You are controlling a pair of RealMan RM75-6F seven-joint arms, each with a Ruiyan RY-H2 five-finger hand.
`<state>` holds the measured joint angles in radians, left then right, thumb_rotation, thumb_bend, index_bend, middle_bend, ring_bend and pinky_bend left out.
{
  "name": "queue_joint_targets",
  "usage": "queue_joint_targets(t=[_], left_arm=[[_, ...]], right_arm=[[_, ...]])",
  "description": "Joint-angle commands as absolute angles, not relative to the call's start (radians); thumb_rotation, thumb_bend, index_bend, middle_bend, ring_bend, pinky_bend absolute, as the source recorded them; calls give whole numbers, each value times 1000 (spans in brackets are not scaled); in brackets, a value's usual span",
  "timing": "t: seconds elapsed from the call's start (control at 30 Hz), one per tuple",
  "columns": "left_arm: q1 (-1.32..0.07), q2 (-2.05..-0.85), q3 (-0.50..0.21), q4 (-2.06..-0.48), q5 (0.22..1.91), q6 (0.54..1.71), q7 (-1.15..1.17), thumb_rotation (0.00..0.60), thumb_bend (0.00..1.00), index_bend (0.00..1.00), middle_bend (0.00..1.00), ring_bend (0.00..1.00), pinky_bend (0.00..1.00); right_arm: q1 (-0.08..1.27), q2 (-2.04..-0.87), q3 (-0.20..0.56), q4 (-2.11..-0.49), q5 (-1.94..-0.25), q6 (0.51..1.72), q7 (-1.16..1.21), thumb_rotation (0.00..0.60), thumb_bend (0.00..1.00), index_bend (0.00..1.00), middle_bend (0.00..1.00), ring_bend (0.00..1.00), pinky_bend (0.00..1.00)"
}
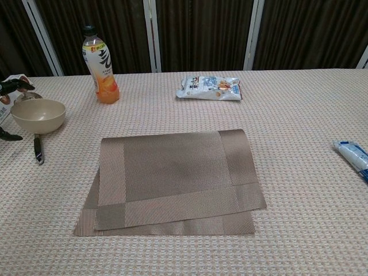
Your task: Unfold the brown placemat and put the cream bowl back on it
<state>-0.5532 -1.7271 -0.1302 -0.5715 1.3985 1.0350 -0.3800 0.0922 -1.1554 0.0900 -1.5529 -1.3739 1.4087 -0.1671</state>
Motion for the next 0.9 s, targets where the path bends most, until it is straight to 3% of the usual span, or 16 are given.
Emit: queue_joint_targets(t=[0.03, 0.2, 0.33, 0.73, 0.9], left_arm=[[-536, -1696, -115, -626, 1449, 1150, -447, 600, 0, 36, 0, 0, 0], [-525, -1622, -67, -782, 1566, 1328, -484, 600, 0, 101, 0, 0, 0], [-535, -1574, -13, -912, 1666, 1396, -425, 600, 0, 177, 0, 0, 0], [-572, -1613, 121, -1043, 1824, 1345, -292, 600, 22, 343, 0, 0, 0], [-571, -1630, 155, -1046, 1853, 1337, -271, 600, 55, 362, 0, 0, 0]], right_arm=[[92, -1155, 90, -1552, -1375, 1409, -166, 600, 0, 0, 0, 0, 0], [93, -1154, 90, -1552, -1376, 1407, -162, 600, 0, 0, 0, 0, 0], [93, -1151, 90, -1553, -1377, 1410, -158, 600, 0, 0, 0, 0, 0], [88, -1144, 93, -1548, -1369, 1412, -143, 600, 0, 0, 0, 0, 0], [87, -1143, 93, -1543, -1366, 1409, -139, 600, 0, 0, 0, 0, 0]])
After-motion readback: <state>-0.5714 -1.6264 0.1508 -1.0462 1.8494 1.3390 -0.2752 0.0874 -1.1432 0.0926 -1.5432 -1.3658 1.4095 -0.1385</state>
